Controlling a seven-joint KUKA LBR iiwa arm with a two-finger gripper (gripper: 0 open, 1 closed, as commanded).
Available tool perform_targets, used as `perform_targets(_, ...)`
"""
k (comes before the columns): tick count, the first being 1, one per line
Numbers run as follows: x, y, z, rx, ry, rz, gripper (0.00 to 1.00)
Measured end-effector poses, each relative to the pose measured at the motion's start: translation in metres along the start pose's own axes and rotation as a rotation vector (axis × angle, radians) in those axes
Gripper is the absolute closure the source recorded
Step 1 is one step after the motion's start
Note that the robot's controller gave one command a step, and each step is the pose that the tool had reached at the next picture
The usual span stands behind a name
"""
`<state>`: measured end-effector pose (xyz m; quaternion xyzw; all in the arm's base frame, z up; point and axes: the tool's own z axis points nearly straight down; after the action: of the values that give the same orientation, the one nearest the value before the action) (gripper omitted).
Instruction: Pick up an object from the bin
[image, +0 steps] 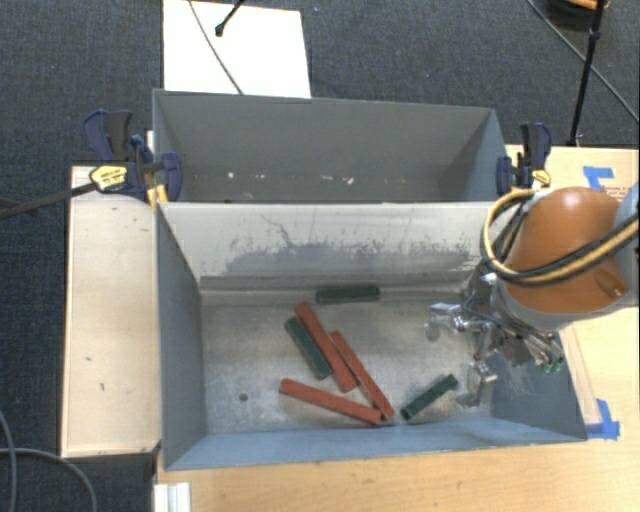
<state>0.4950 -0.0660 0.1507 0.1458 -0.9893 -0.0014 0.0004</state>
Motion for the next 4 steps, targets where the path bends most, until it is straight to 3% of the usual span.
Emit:
perform_targets(1,0.001,0.024,0.026,0.001,0.0,-0.464,0.0)
perform_targets(2,-0.022,0.017,0.027,0.005,-0.005,-0.638,0.0)
perform_targets(3,0.012,0.02,0.081,0.004,-0.005,-0.883,0.0)
perform_targets(4,-0.009,0.041,0.081,0.003,-0.004,-0.987,0.0)
